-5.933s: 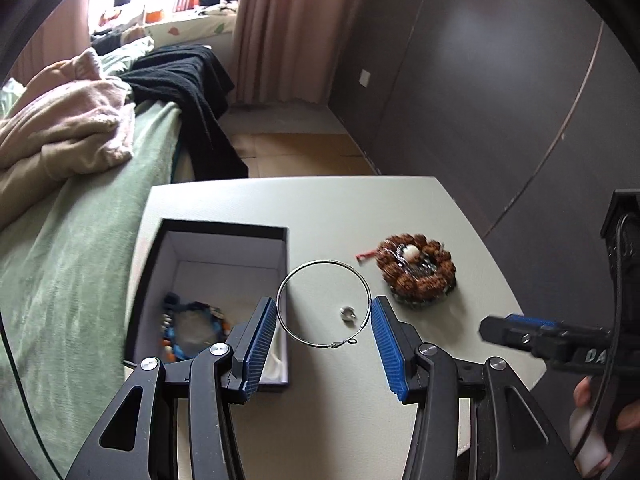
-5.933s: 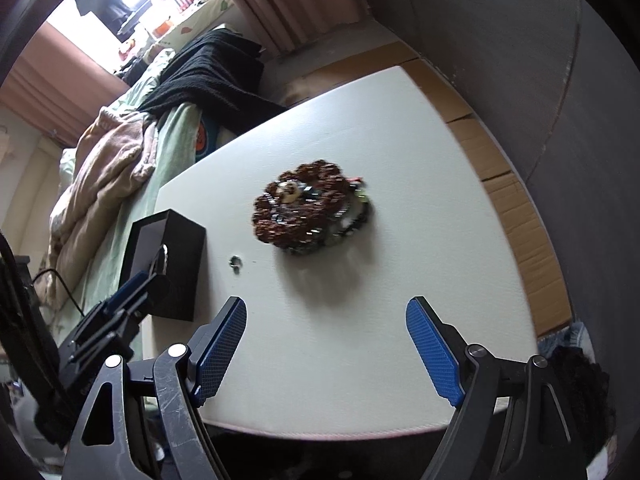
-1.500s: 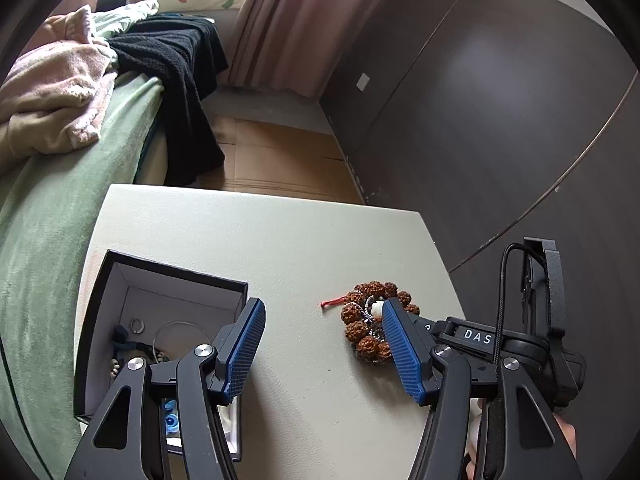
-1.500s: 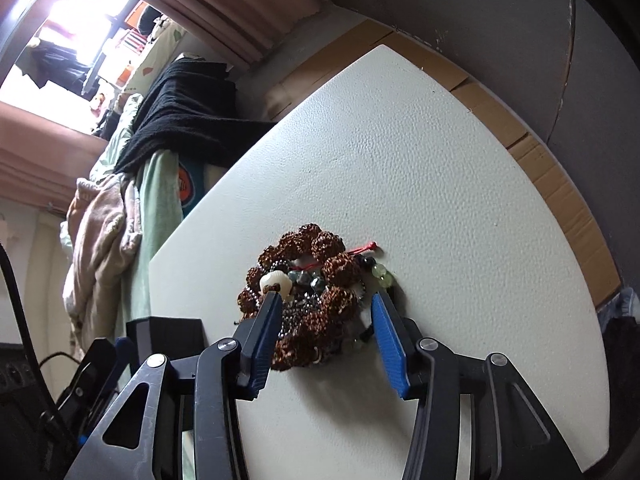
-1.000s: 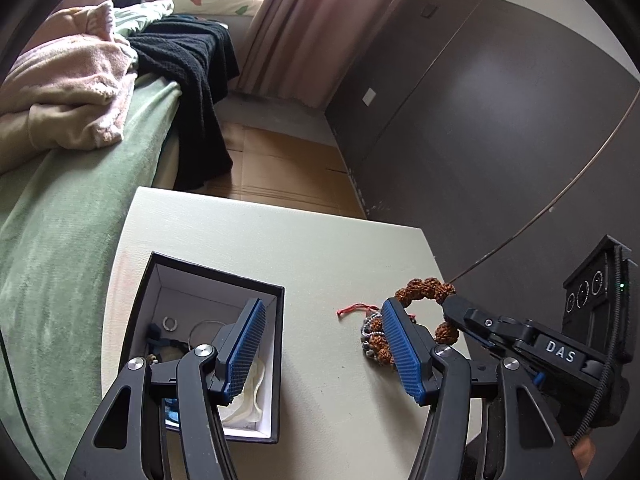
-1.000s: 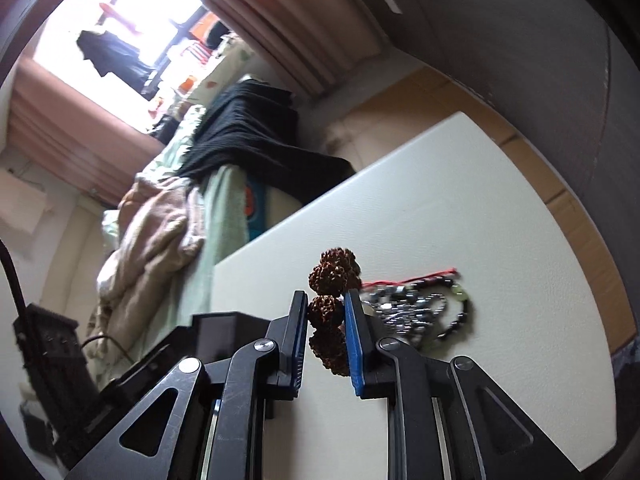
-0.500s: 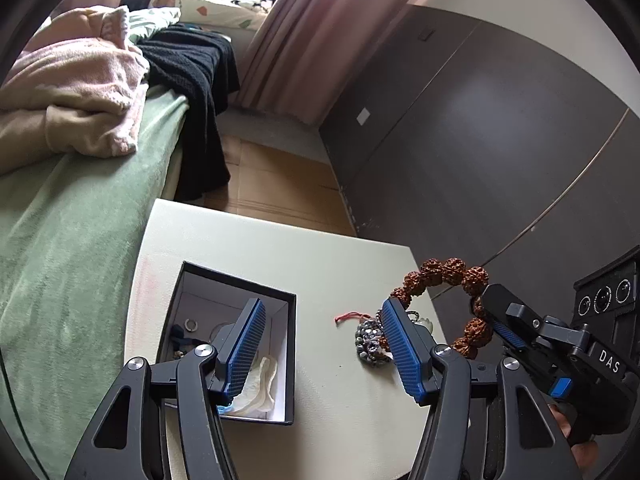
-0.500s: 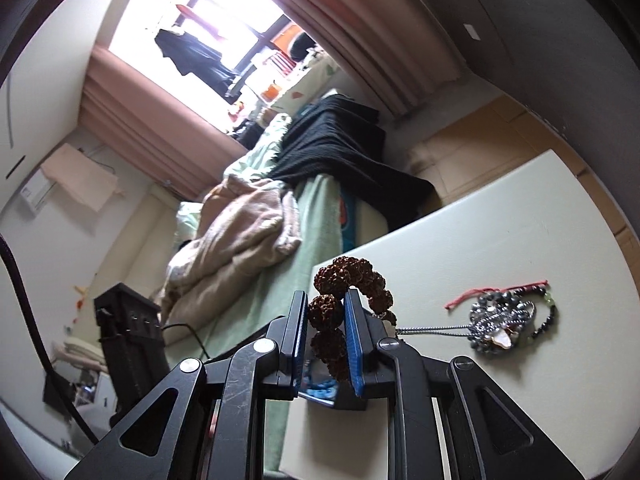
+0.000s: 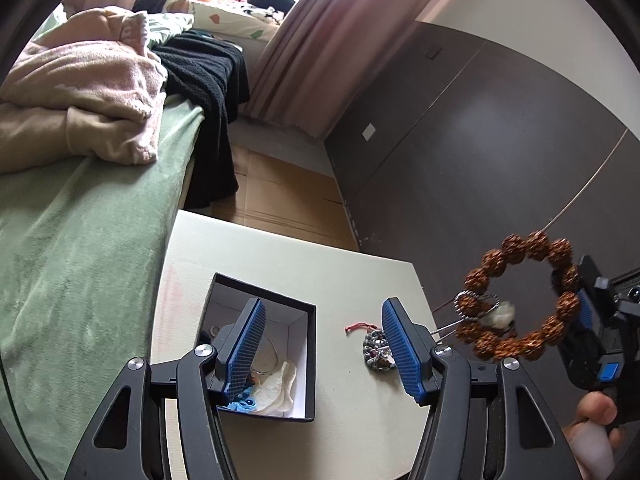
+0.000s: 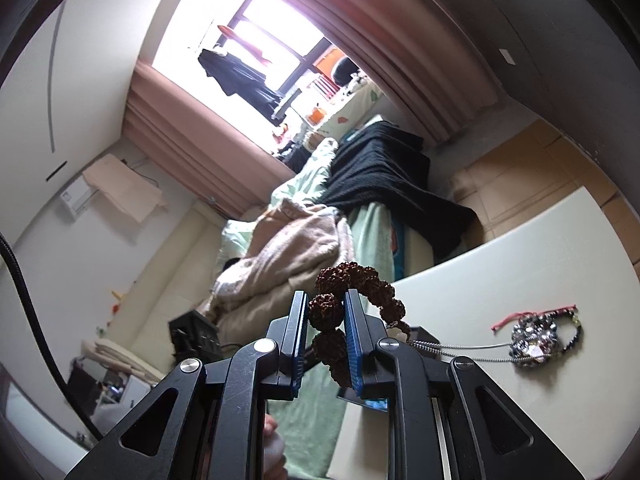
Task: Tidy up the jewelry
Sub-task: 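Lift the bead bracelet and drop it into the box with the right gripper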
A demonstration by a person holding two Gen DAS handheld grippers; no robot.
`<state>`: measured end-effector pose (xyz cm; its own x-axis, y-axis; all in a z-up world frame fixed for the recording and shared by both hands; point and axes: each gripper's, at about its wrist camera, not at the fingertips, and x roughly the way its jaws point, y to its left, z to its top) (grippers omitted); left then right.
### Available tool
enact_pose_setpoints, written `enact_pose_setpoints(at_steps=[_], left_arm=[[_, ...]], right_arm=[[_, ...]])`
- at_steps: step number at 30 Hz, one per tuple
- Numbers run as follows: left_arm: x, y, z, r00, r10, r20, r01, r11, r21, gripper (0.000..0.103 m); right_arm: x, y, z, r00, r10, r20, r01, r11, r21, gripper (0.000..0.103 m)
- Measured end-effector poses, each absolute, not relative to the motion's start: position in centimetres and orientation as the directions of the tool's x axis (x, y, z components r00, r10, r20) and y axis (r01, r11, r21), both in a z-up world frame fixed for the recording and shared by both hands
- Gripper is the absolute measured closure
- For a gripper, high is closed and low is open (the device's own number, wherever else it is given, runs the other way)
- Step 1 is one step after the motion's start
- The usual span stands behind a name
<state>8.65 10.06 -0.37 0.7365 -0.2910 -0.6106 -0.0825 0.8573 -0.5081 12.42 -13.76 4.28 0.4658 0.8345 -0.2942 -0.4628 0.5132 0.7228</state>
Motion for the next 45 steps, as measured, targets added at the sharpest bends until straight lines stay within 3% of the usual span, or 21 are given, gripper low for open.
enact_pose_setpoints(at_steps=[9,17,25,41,45], left_arm=[[9.1,10.2,-0.9,0.727,-0.245,-0.642,-0.113,0.879,-0.463,0.047],[9.1,11.4,-0.9,0.733,-0.303,-0.610,-0.096,0.841,-0.533,0.047],[8.8,12.4,-0.9,0.726,-0.418,-0.546,-0.027,0.776,-0.630,0.048],[7.9,15.8,-1.1,0.750,-0.327,-0.575,-0.125,0.783,-0.609,0.048],[8.0,17.0,-1.8,0.743,-0.303,-0.597,-0.173,0.774,-0.609,0.048]], right_arm=[[12.0,-11.6,5.2,0.400,0.881,-0.252,-0.504,0.441,0.743,0.084],[11.4,-8.9,6.3,0.333,0.912,-0.240,-0.564,0.397,0.724,0.084],[12.7,-7.5,3.2,0.301,0.912,-0.278,-0.536,0.403,0.742,0.084],[14.3,-5.9,1.7,0.275,0.920,-0.280,-0.490,0.384,0.783,0.083],[15.4,-4.6,-1.0,0.255,0.906,-0.338,-0.426,0.419,0.802,0.083]])
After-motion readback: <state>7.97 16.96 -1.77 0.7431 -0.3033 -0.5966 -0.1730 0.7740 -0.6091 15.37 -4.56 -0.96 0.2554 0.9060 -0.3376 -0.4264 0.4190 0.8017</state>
